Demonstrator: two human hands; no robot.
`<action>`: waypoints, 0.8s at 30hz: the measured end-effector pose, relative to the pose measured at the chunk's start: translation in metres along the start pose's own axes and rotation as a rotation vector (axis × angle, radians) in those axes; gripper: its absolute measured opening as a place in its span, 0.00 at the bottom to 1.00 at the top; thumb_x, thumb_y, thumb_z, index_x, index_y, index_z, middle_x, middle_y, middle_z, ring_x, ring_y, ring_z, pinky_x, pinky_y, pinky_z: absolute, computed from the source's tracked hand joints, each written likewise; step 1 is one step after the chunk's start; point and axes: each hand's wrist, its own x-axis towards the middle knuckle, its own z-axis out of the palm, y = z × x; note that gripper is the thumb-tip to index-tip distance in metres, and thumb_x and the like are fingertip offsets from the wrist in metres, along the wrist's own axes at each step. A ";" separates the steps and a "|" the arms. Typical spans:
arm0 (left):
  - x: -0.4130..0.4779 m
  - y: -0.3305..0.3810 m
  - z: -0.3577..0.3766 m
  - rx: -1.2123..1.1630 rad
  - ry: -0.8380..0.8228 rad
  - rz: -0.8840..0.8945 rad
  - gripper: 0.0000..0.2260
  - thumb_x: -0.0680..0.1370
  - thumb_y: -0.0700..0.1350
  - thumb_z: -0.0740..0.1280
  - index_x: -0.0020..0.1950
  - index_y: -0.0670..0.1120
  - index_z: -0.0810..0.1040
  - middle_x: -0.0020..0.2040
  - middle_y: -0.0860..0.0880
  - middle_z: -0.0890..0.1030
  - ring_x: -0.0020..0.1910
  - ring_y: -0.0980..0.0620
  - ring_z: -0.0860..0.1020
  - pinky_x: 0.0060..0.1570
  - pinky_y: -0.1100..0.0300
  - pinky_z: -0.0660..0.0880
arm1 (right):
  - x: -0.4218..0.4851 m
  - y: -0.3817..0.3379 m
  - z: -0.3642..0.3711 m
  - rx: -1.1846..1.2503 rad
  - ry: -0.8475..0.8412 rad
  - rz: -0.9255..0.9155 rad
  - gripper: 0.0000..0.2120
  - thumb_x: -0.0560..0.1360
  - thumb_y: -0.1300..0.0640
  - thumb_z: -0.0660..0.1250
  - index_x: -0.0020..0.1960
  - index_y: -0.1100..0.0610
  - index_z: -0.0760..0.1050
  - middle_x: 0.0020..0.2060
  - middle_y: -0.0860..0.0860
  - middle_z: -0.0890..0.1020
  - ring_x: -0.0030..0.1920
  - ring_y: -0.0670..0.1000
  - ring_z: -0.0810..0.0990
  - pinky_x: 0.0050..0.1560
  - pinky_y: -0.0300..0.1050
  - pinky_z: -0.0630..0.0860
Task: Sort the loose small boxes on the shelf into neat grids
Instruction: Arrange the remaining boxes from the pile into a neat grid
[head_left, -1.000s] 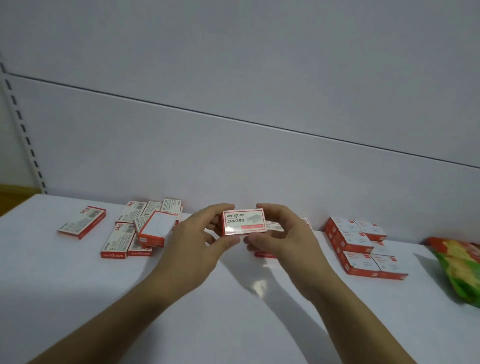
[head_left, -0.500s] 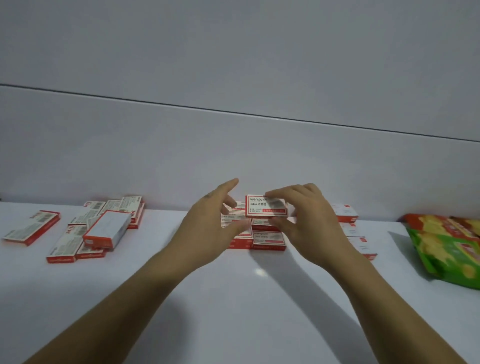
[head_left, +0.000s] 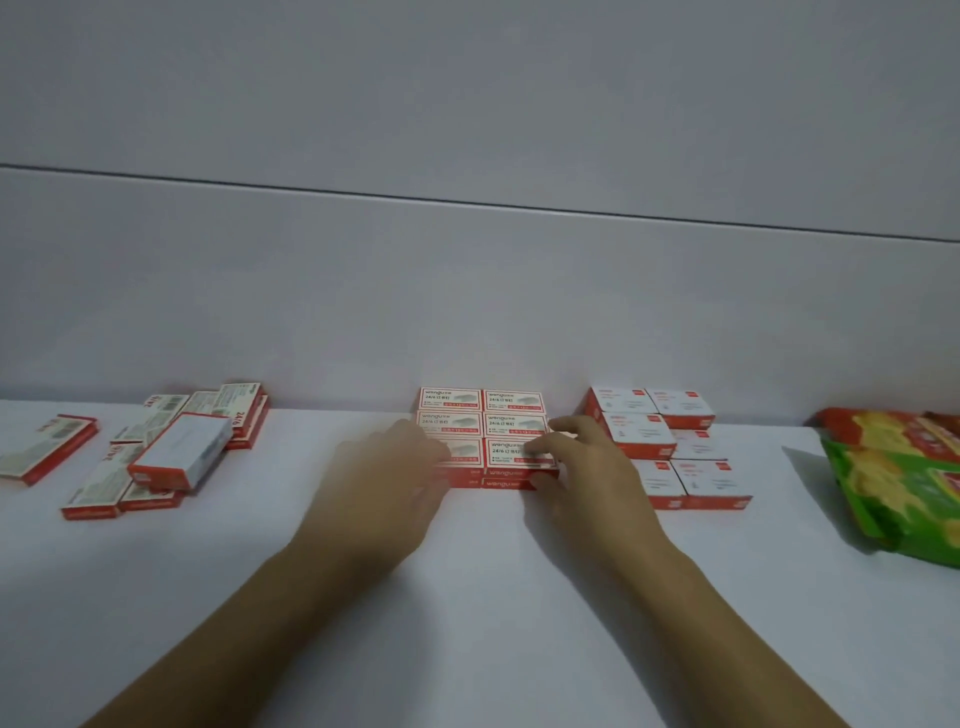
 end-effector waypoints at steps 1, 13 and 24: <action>0.000 -0.001 -0.001 -0.026 -0.001 0.004 0.17 0.80 0.55 0.58 0.68 0.57 0.69 0.68 0.56 0.69 0.62 0.53 0.71 0.62 0.57 0.66 | -0.001 -0.002 0.002 -0.003 0.045 0.006 0.12 0.73 0.58 0.70 0.55 0.50 0.81 0.60 0.48 0.77 0.57 0.49 0.77 0.54 0.38 0.71; -0.004 0.010 -0.004 0.038 0.009 0.012 0.19 0.81 0.56 0.55 0.72 0.57 0.65 0.72 0.54 0.67 0.65 0.53 0.68 0.65 0.58 0.64 | -0.002 -0.033 0.002 -0.389 -0.253 -0.111 0.24 0.79 0.57 0.57 0.74 0.54 0.59 0.68 0.55 0.68 0.62 0.57 0.73 0.56 0.50 0.73; -0.015 -0.027 -0.058 0.129 0.148 -0.047 0.20 0.78 0.58 0.60 0.69 0.55 0.69 0.67 0.53 0.73 0.65 0.51 0.68 0.63 0.53 0.64 | 0.026 -0.078 -0.040 -0.291 -0.185 -0.253 0.25 0.77 0.42 0.59 0.72 0.49 0.62 0.67 0.50 0.71 0.64 0.53 0.71 0.60 0.49 0.68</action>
